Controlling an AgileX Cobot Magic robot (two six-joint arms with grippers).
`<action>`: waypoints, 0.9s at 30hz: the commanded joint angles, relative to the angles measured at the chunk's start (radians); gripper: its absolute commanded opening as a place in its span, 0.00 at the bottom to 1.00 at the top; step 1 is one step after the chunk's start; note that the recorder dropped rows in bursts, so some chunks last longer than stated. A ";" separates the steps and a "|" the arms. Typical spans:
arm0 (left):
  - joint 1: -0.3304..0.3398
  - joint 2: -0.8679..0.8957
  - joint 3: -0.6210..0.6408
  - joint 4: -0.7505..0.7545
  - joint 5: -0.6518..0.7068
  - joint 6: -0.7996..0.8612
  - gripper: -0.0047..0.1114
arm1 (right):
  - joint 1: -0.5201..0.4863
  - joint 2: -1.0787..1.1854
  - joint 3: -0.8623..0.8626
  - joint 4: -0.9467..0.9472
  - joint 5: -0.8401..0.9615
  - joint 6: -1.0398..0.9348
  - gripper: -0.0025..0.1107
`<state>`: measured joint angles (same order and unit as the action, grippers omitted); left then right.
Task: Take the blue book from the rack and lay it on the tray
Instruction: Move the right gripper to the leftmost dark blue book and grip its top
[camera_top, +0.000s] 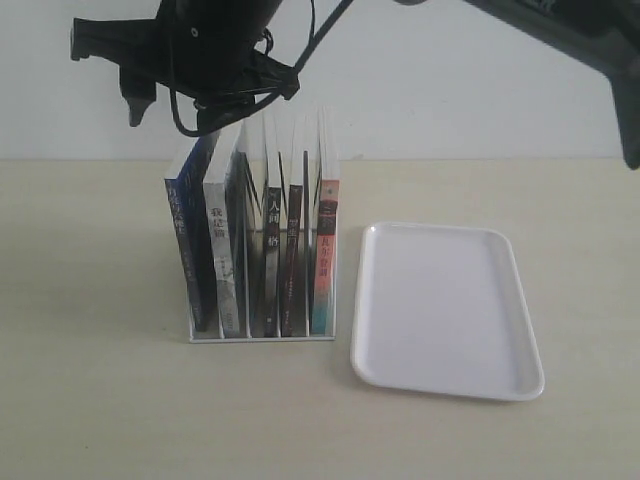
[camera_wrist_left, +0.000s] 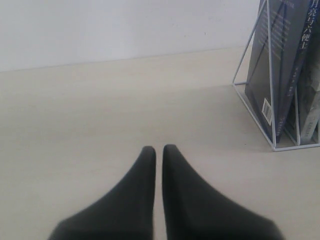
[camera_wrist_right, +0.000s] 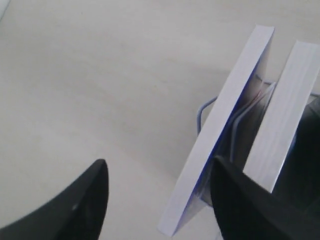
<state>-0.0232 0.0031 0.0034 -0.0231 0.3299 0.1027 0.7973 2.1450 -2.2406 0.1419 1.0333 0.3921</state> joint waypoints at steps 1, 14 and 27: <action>0.002 -0.003 -0.003 -0.002 -0.016 0.002 0.08 | 0.001 -0.002 -0.005 0.017 -0.039 -0.001 0.53; 0.002 -0.003 -0.003 -0.002 -0.016 0.002 0.08 | 0.003 -0.002 -0.005 0.181 -0.141 -0.177 0.53; 0.002 -0.003 -0.003 -0.002 -0.016 0.002 0.08 | 0.001 -0.002 -0.005 0.200 -0.063 -0.224 0.53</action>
<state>-0.0232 0.0031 0.0034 -0.0231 0.3299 0.1027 0.7986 2.1450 -2.2406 0.3594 0.9616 0.1820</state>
